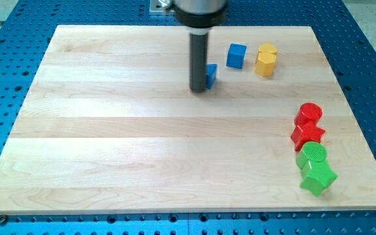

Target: Push the red circle to the left side of the red star

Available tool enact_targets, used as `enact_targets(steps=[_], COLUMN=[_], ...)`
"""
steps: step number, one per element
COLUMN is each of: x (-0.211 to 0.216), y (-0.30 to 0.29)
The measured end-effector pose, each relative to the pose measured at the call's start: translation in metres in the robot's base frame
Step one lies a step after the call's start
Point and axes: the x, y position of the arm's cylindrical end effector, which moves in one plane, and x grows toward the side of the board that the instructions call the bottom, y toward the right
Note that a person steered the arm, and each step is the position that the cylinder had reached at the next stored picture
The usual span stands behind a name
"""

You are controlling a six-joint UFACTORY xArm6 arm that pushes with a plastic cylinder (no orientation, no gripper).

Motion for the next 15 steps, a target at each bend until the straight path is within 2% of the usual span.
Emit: enact_targets(steps=[1,2,3,4,6,7,9,11,12,13,15], x=[-0.020,-0.032,0.000,0.019,0.048,0.055,0.080,0.080,0.097,0.139,0.136], y=[0.038,0.038,0.011,0.077,0.245,0.255,0.153,0.098,0.047,0.076,0.055])
